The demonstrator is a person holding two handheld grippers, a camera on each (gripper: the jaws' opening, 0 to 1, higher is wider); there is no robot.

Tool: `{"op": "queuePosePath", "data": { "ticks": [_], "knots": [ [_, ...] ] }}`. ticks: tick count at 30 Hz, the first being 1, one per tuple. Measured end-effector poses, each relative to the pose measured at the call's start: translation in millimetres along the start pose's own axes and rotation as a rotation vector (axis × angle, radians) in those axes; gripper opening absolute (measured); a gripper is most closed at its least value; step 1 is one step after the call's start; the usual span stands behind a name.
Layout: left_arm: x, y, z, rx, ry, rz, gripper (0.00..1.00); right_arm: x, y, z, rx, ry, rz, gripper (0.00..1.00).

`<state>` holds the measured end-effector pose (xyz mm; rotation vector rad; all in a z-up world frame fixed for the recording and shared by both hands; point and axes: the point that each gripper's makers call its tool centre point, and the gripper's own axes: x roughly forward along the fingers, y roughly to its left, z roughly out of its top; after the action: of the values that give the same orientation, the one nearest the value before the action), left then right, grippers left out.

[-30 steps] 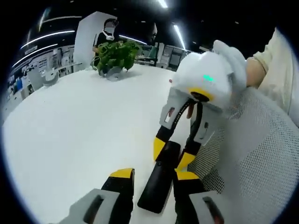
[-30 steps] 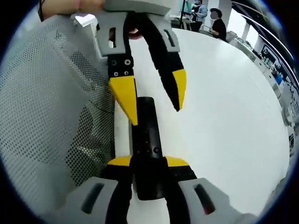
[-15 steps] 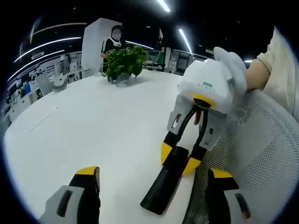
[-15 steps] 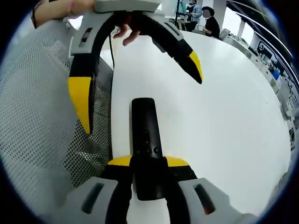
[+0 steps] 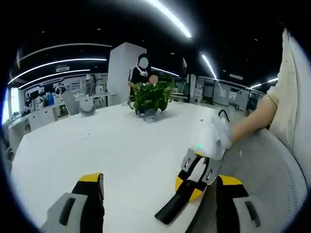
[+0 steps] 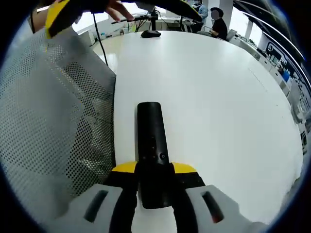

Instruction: Press the specified remote control buttons in sequence, fully releasing each button before pressing the next.

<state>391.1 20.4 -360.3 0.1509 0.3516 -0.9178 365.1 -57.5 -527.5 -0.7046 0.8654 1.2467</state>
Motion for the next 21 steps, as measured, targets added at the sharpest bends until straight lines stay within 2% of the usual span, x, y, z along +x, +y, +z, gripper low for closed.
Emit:
{"op": "queuePosePath", "data": {
  "ticks": [2,4,7,8,11,13,16,18,20,21],
  "knots": [
    [-10,-1.8,2.9,0.024,-0.002,0.038,1.00,0,0,0.1,0.000,-0.001,-0.001,0.25],
    [-18,-3.3,10.1,0.019,-0.052,0.085,1.00,0,0,0.1,0.001,-0.002,-0.002,0.25],
    [-28,-3.6,11.9,-0.011,-0.099,0.145,1.00,0,0,-0.2,0.000,-0.002,-0.004,0.25],
    [-30,-4.4,11.3,-0.044,-0.123,0.163,1.00,0,0,-0.2,-0.001,-0.003,-0.005,0.25],
    [-29,-8.2,6.9,-0.043,-0.117,0.170,1.00,0,0,-0.4,-0.005,-0.003,-0.012,0.25],
    [-26,-4.9,3.1,-0.001,-0.097,0.177,1.00,0,0,-0.1,-0.005,-0.002,-0.015,0.25],
    [-25,2.1,-0.6,-0.026,-0.078,0.185,1.00,0,0,-0.5,-0.010,0.001,-0.010,0.25],
    [-28,5.2,6.4,-0.032,-0.121,0.209,1.00,0,-1,-0.2,-0.015,0.008,0.004,0.25],
    [-33,12.4,8.5,-0.026,-0.133,0.248,1.00,-1,-5,0.7,-0.018,0.010,0.018,0.25],
    [-35,16.3,10.7,-0.050,-0.153,0.265,1.00,-2,-7,1.1,-0.017,0.012,0.021,0.25]
  ]
}}
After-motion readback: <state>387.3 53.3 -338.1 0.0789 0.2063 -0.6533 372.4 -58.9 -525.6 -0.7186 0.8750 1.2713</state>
